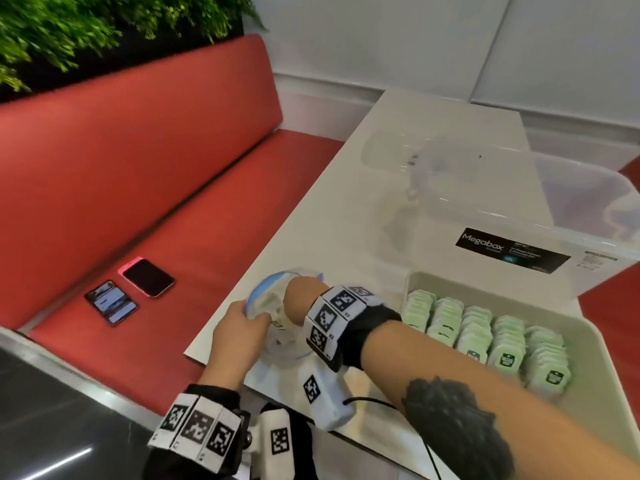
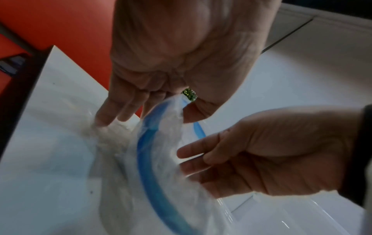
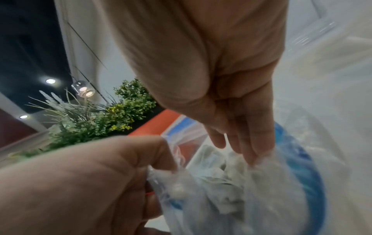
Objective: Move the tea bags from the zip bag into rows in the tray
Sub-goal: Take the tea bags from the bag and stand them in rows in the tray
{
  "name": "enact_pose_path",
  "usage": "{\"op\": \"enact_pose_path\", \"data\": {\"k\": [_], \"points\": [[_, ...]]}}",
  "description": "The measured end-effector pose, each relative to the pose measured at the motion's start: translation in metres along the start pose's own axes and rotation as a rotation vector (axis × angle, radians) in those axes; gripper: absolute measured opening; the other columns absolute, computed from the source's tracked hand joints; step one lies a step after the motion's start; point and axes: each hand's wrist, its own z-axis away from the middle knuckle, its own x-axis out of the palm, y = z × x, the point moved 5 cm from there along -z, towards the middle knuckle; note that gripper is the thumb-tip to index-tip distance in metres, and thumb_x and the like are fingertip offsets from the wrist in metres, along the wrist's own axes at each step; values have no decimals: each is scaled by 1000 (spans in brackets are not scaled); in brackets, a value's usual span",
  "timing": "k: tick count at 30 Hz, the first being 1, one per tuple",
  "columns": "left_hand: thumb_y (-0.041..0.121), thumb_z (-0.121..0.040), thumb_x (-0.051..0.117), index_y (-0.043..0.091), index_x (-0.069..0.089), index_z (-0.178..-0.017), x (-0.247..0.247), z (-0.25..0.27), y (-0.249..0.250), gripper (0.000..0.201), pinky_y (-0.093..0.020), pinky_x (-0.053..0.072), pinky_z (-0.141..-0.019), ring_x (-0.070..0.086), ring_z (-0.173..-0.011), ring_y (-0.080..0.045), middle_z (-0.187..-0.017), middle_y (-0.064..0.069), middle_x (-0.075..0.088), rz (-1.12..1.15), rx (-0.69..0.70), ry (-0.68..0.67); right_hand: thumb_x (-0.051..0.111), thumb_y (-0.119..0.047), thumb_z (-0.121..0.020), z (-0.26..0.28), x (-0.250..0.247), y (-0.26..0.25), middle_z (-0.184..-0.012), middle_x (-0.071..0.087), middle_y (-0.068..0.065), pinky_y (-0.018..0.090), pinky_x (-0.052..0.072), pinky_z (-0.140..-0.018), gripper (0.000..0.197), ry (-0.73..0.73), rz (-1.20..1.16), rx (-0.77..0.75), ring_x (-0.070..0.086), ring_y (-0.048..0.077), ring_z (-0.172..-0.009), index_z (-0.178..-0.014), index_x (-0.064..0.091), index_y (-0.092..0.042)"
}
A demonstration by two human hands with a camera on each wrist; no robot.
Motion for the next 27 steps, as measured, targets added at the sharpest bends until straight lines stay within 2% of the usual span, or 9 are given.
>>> {"op": "enact_pose_path", "data": {"k": [1,2,3,6,11,16,19,24,27], "points": [[14,-84,50,10,49,-77,0,-1,1,8,-27,30,-48,50,-60,-20,-65,-2,54,-7,20,6,47,-2,-93,-1,-8,0,-145,41,8,28,-1,-110,45,38,-32,-46,40,19,-130,-137,41,-6],[15,-85,50,11,46,-71,-1,-1,1,15,-27,27,-46,45,-53,-17,-58,0,50,-20,29,11,49,-17,-95,3,-8,2,-134,51,5,32,29,-52,32,144,-146,-45,49,16,-113,-127,53,-12],[14,-86,49,11,44,-69,-3,-2,1,17,-28,25,-45,42,-50,-15,-57,0,47,-31,34,19,52,-30,-94,5,-13,0,-118,58,2,26,43,-85,24,178,-192,-93,51,14,-96,-112,58,-16],[11,-88,43,9,45,-74,-6,-4,3,15,-30,27,-50,42,-57,-17,-66,-4,48,-13,7,17,63,-33,-87,12,-9,6,-99,53,-3,32,41,-90,26,180,-479,-165,51,15,-99,-108,57,-19],[7,-85,39,11,43,-74,-9,-8,6,13,-32,24,-55,35,-61,-21,-69,-5,42,86,-34,-58,64,-22,-86,9,-2,2,-124,56,14,38,41,-93,43,304,-726,-116,53,25,-103,-124,54,-4],[7,-86,43,11,43,-77,-9,-3,15,9,-30,22,-51,43,-43,-8,-67,-2,42,75,-3,-142,57,-24,-87,16,-10,1,-120,60,15,41,46,-87,35,428,-676,-43,56,35,-111,-117,59,-7],[15,-85,51,10,49,-87,-10,-2,14,6,-29,31,-54,47,-57,-9,-75,0,50,56,31,-156,55,-27,-85,15,-12,3,-119,60,14,41,46,-87,37,423,-723,1,57,34,-110,-117,60,-10],[49,-75,51,11,58,-99,0,1,2,46,-39,48,-78,60,-76,-23,-91,-11,66,117,-78,-253,58,-35,-82,12,-6,9,-121,59,12,38,45,-84,43,426,-900,72,56,32,-112,-119,59,-12],[37,-90,46,7,61,-102,4,-2,-1,36,-42,47,-85,57,-77,-24,-89,-13,65,163,-92,-252,56,-31,-86,16,-4,12,-123,58,14,37,44,-82,40,444,-914,88,55,32,-113,-119,58,-9]]}}
